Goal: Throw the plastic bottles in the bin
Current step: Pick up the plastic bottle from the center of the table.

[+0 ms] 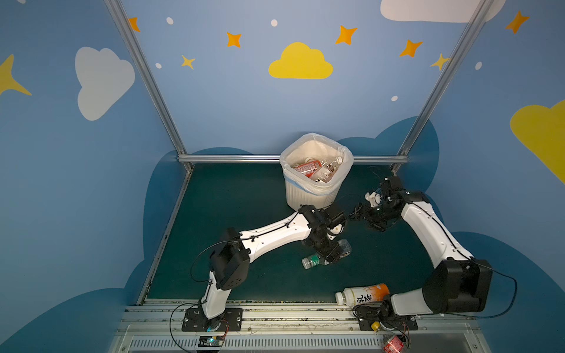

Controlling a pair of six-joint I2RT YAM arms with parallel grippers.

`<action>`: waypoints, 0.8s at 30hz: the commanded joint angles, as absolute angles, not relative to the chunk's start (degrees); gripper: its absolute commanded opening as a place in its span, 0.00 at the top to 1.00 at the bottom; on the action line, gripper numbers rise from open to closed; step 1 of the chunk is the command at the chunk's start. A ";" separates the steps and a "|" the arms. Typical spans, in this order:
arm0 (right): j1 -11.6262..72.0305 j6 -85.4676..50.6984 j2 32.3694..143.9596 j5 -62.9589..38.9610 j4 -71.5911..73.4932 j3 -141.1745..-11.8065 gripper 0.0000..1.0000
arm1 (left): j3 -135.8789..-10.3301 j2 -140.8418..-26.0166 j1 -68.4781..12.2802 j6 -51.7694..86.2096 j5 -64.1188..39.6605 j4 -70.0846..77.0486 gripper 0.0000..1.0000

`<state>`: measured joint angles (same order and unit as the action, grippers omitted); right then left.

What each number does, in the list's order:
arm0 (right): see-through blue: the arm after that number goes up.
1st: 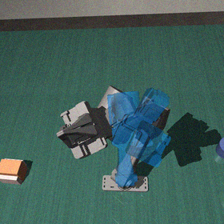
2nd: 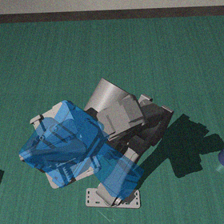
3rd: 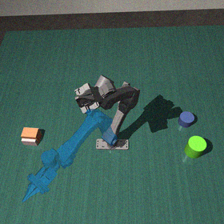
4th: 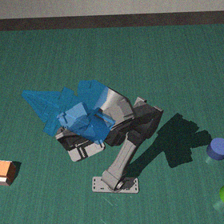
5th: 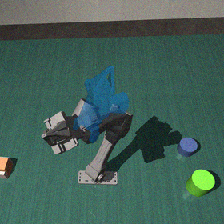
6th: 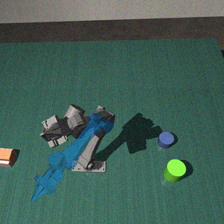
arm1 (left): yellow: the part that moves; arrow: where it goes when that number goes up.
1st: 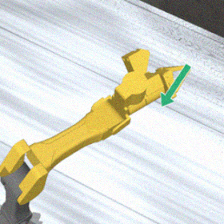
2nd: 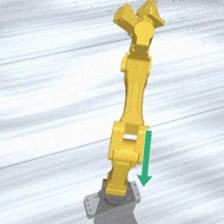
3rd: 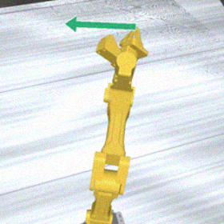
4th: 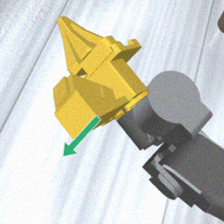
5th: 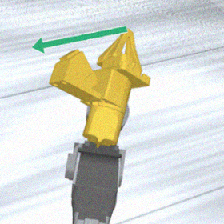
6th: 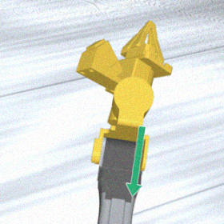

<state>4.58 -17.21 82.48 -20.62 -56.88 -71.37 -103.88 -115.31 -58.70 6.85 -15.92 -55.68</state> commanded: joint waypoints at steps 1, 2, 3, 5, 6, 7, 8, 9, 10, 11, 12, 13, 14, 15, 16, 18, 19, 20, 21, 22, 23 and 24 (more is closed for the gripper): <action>2.83 -15.12 80.24 -20.85 -58.72 -72.68 0.15 | -108.31 -119.70 -58.49 0.13 -12.57 -60.58 0.11; 2.23 -14.83 79.87 -20.81 -59.02 -72.69 0.15 | -108.98 -120.43 -58.46 -0.68 -11.14 -60.41 0.11; 1.73 -14.58 79.57 -20.92 -59.20 -72.60 0.15 | -109.37 -121.02 -58.46 -1.31 -9.97 -60.28 0.11; 0.71 -14.02 78.99 -21.09 -59.74 -72.59 0.15 | -110.25 -122.29 -58.21 -2.40 -8.22 -59.92 0.09; 0.34 -13.89 78.80 -21.09 -59.93 -72.47 0.15 | -110.58 -122.71 -57.98 -2.82 -7.58 -59.74 0.07; 0.07 -13.59 78.44 -21.09 -60.13 -72.42 0.15 | -110.90 -123.18 -57.89 -3.22 -6.88 -59.45 0.05; -0.28 -13.38 78.10 -21.09 -60.25 -72.28 0.15 | -111.51 -123.75 -57.72 -3.65 -6.61 -59.54 0.04; -0.64 -13.23 77.81 -21.09 -60.35 -72.17 0.15 | -112.29 -124.35 -57.57 -3.93 -6.64 -59.88 0.04; -1.01 -13.08 77.62 -21.09 -60.51 -72.07 0.15 | -113.26 -124.98 -57.49 -4.20 -6.91 -60.34 0.03; -1.35 -12.90 77.46 -21.12 -60.75 -72.07 0.15 | -114.02 -125.60 -57.33 -4.54 -7.32 -60.77 0.00; -1.64 -12.81 77.40 -21.18 -60.89 -71.96 0.15 | -114.57 -126.00 -57.33 -4.72 -7.73 -61.03 0.00; -2.01 -12.63 77.28 -21.25 -61.09 -71.98 0.15 | -114.91 -126.36 -57.42 -4.83 -8.39 -61.24 0.00; -2.26 -12.49 77.26 -21.27 -61.21 -71.88 0.15 | -115.08 -126.60 -57.39 -4.83 -9.18 -61.27 0.00; -2.43 -12.50 77.17 -21.36 -61.25 -71.81 0.15 | -115.08 -126.78 -57.38 -4.83 -9.78 -61.26 0.00; -2.66 -12.45 77.04 -21.43 -61.41 -71.65 0.15 | -115.09 -126.90 -57.38 -4.76 -10.41 -61.20 0.01; -2.98 -12.46 76.61 -21.70 -61.50 -71.26 0.15 | -114.84 -127.13 -57.55 -4.66 -11.48 -61.00 0.04; -3.14 -12.48 76.43 -21.84 -61.48 -71.13 0.15 | -114.96 -127.46 -57.57 -4.66 -11.74 -60.98 0.08; -3.25 -12.62 76.16 -21.96 -61.55 -70.95 0.15 | -115.22 -127.89 -57.67 -4.70 -11.77 -61.18 0.10; -3.33 -12.57 75.95 -22.05 -61.60 -70.86 0.15 | -115.46 -128.24 -57.71 -4.79 -13.55 -61.32 0.10; -3.43 -12.62 75.77 -22.06 -61.76 -70.75 0.15 | -115.82 -128.63 -57.67 -4.80 -13.70 -61.35 0.11; -3.41 -12.58 75.46 -22.06 -61.92 -70.68 0.15 | -115.99 -128.96 -57.75 -4.82 -13.97 -61.30 0.11; -3.54 -12.60 75.25 -22.06 -62.01 -70.60 0.15 | -116.31 -129.27 -57.73 -4.83 -13.99 -61.13 0.10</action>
